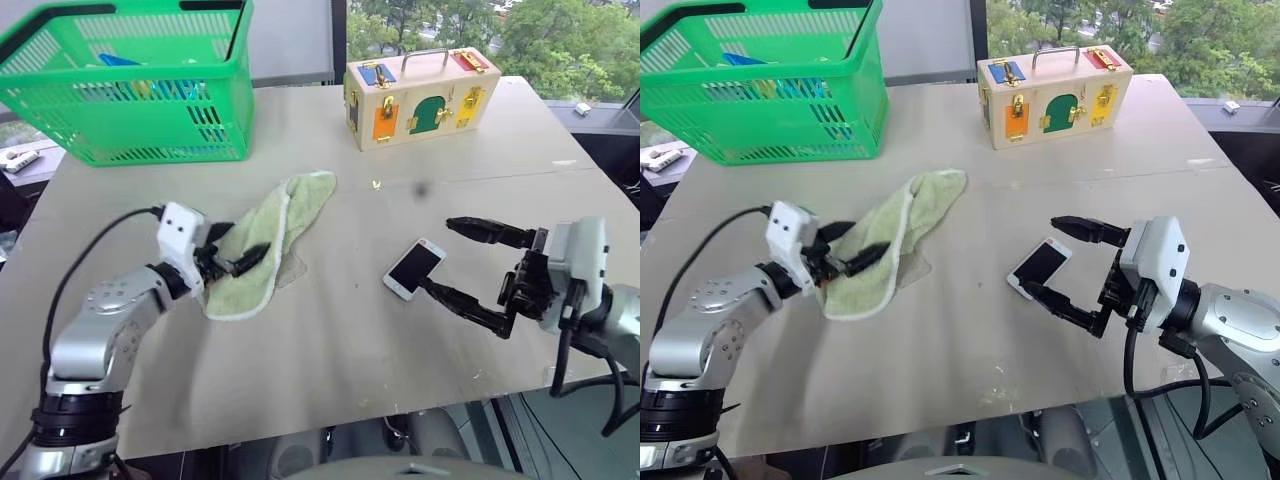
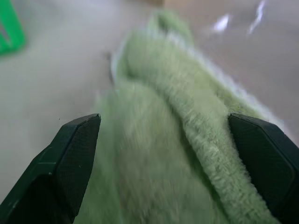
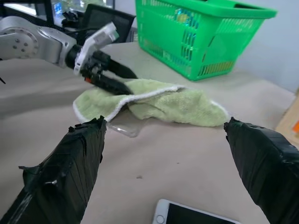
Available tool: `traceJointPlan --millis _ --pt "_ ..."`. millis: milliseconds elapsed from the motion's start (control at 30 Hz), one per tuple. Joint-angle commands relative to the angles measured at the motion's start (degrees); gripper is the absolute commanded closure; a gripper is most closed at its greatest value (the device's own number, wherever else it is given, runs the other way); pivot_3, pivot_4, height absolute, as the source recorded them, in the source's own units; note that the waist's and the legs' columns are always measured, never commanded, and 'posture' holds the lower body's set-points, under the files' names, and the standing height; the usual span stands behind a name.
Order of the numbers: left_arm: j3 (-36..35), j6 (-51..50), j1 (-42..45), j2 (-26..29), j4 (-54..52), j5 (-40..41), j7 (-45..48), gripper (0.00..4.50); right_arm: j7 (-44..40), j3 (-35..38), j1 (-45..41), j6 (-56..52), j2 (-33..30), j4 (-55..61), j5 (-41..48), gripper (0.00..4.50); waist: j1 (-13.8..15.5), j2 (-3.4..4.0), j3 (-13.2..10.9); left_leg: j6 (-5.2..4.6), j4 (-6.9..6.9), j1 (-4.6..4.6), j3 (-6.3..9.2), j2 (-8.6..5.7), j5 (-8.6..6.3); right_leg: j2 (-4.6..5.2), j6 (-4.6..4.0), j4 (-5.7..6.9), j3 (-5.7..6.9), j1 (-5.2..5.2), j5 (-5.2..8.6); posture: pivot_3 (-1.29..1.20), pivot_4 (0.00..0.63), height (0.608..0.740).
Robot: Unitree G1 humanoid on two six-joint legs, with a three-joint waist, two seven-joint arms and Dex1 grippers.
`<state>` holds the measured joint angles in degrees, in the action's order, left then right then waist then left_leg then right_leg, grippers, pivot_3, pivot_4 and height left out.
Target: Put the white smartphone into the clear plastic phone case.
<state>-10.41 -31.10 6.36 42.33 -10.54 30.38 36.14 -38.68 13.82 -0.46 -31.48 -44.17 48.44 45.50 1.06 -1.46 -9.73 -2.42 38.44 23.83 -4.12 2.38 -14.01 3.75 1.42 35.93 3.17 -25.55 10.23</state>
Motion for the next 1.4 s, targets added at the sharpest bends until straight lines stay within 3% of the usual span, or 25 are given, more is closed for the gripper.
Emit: traceJointPlan --millis 33,267,300,400,567,733,933,1000,1033,1200,1300,1400 --pt "-0.3 0.0 0.3 -0.5 0.2 0.0 2.1 0.80 0.9 0.1 -0.2 0.1 -0.7 1.9 -0.1 0.00 -0.1 -0.02 0.0 0.00 0.00 0.00 0.01 0.01 0.00 0.00 0.00 0.00 0.01 0.00 0.00 0.00 0.150 0.740" --pt "-7.8 0.8 3.2 -5.7 2.3 5.7 1.5 4.13 2.4 -1.6 -1.5 -0.4 -0.5 1.4 -1.1 0.00 -0.2 -0.03 0.0 0.00 0.00 -0.02 0.02 0.02 0.00 -0.02 0.00 0.02 0.03 0.00 0.00 0.00 0.150 0.740" --pt "-10.3 0.5 4.6 -6.9 3.4 7.2 -0.5 4.38 2.4 -1.9 -1.8 -0.3 -0.4 1.3 -1.2 0.00 -0.2 -0.03 0.0 0.00 0.01 -0.01 0.03 0.02 0.00 -0.02 0.00 0.02 0.03 0.00 -0.01 0.00 0.150 0.740" --pt "-18.7 0.9 9.6 -9.2 8.5 9.9 -8.1 4.38 2.0 -2.4 -2.8 -0.2 -0.3 0.5 -1.0 0.00 -0.2 -0.15 0.1 0.00 0.07 0.01 0.07 -0.02 0.01 -0.05 0.00 0.06 0.07 0.01 -0.01 0.00 0.150 0.740" --pt "-23.5 3.5 11.0 -5.7 14.2 7.8 -8.3 4.38 0.7 -2.9 -4.2 0.3 -0.3 -1.2 -1.1 0.00 -0.5 -0.19 0.1 0.00 0.07 -0.06 -0.01 -0.02 0.00 -0.09 0.01 0.09 0.00 0.03 -0.02 0.00 0.150 0.740" --pt "-22.1 7.4 8.2 0.9 22.3 2.2 -2.0 4.38 -0.5 -4.2 -5.4 1.1 0.2 -2.5 -1.7 0.00 -0.2 -0.31 0.1 0.00 0.08 0.00 -0.01 -0.03 0.01 -0.06 0.00 0.07 0.04 0.02 -0.02 0.00 0.150 0.740" --pt "-20.2 9.3 4.7 4.9 28.5 -2.0 3.3 4.38 -1.0 -4.6 -5.5 1.8 0.7 -2.7 -2.4 0.00 -0.2 -0.32 0.1 0.00 0.07 -0.02 -0.02 0.17 0.00 -0.01 -0.01 0.08 0.05 0.00 -0.01 0.00 0.150 0.740" --pt "-20.4 9.8 4.4 5.2 28.8 -2.6 3.5 3.73 -0.9 -4.7 -5.3 1.9 0.8 -2.5 -2.5 0.00 -0.2 -0.32 0.1 0.01 0.07 0.00 -0.02 0.21 0.00 0.03 -0.01 0.07 0.07 -0.01 -0.01 0.00 0.150 0.740" --pt "-20.3 10.3 4.4 5.4 29.1 -3.5 3.0 3.63 -0.9 -4.7 -5.2 1.9 1.0 -2.4 -2.6 0.00 -0.1 -0.34 0.1 0.01 0.07 0.01 -0.01 0.21 0.00 0.04 -0.01 0.07 0.09 -0.01 -0.01 0.00 0.150 0.740" --pt "-19.7 18.6 9.4 7.9 33.3 -9.3 -0.4 1.57 -0.7 -4.9 -4.7 2.2 1.8 -2.2 -3.2 0.00 -0.1 -0.36 0.1 0.01 0.07 0.02 0.01 0.22 0.00 0.06 -0.02 0.07 0.13 -0.01 -0.02 0.00 0.150 0.740" --pt "-19.8 13.0 16.3 8.1 29.5 -1.0 7.7 0.11 -1.1 -5.0 -4.4 2.8 2.2 -2.6 -3.8 0.00 0.3 -0.42 0.2 0.01 0.08 0.04 0.01 0.22 0.00 0.08 -0.03 0.07 0.17 0.00 -0.03 0.00 0.150 0.740" --pt "-13.8 10.2 17.7 9.7 22.4 0.9 17.3 0.04 -1.2 -5.4 -4.4 3.4 2.6 -3.1 -4.4 0.00 0.0 -0.49 0.2 0.01 0.12 0.09 -0.02 0.20 0.00 0.08 -0.03 0.05 0.19 0.00 -0.03 0.00 0.150 0.740"
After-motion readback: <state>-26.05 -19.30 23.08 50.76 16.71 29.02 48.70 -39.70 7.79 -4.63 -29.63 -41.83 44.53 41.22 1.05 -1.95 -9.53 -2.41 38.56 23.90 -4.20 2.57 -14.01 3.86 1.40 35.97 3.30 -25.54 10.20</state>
